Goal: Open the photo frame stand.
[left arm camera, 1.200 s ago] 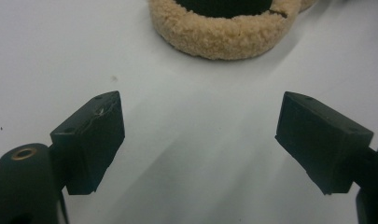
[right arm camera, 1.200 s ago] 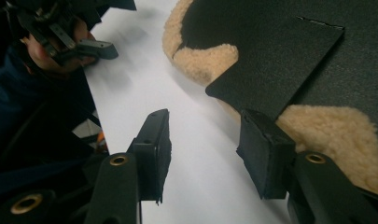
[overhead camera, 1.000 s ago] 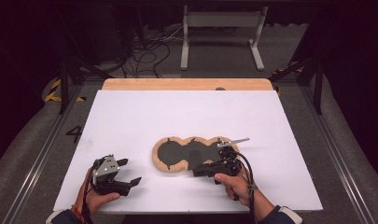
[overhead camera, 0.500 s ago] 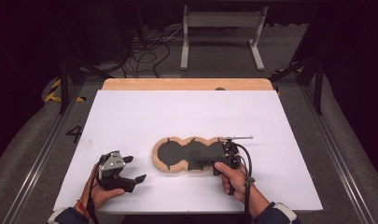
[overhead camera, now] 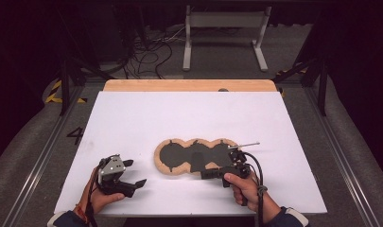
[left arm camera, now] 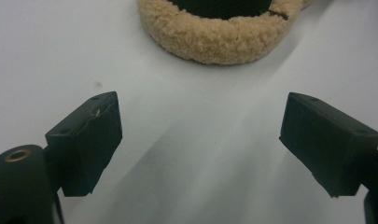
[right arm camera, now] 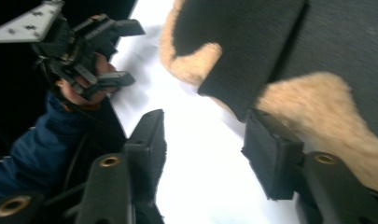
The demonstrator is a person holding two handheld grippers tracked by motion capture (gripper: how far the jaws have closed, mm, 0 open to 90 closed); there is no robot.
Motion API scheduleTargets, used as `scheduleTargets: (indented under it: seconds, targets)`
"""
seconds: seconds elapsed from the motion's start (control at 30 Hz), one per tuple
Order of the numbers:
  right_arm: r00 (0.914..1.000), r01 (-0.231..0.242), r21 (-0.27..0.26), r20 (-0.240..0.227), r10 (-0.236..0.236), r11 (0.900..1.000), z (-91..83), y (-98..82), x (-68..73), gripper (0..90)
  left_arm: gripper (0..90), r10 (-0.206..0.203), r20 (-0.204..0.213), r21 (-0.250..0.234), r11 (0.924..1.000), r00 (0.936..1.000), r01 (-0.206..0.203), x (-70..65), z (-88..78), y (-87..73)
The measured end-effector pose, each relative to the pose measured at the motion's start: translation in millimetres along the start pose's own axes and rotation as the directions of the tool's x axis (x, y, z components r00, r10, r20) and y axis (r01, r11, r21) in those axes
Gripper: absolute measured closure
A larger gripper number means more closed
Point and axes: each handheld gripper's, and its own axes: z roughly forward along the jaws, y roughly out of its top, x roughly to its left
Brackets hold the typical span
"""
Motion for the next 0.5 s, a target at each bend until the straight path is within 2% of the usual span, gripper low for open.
scheduleTargets:
  seconds: [0.1,0.17,0.2,0.3,0.43,0.5]
  targets:
    - [0.9996,-0.013,0.033,0.025,0.012,0.999,3.4,-3.9,-6.0,45.7,13.3,0.001,-0.001,0.001,1.0,1.0,-0.001,-0.2,0.8,0.0]
    - [0.9998,-0.01,0.028,0.015,0.009,1.0,4.3,-4.2,-6.5,45.5,13.3,0.001,0.002,0.0,1.0,1.0,-0.001,-0.2,0.9,0.1]
    - [1.0,-0.001,0.027,-0.005,0.001,1.0,5.0,-3.3,-6.2,45.1,13.3,0.002,0.004,0.0,1.0,1.0,-0.002,-0.4,1.3,0.4]
    - [0.9999,0.009,0.037,-0.014,-0.009,0.999,8.2,-0.9,-3.3,45.7,13.3,0.002,0.001,0.005,1.0,1.0,-0.002,-0.6,1.8,0.9]
    - [0.9996,0.018,0.023,-0.022,-0.017,1.0,4.9,1.4,0.2,46.8,13.2,0.006,0.007,0.001,1.0,1.0,-0.006,0.1,2.2,1.9]
    - [0.9996,0.009,-0.016,-0.028,-0.009,1.0,-0.2,4.4,1.1,46.8,13.2,-0.002,0.009,0.001,1.0,1.0,0.002,1.1,3.5,3.1]
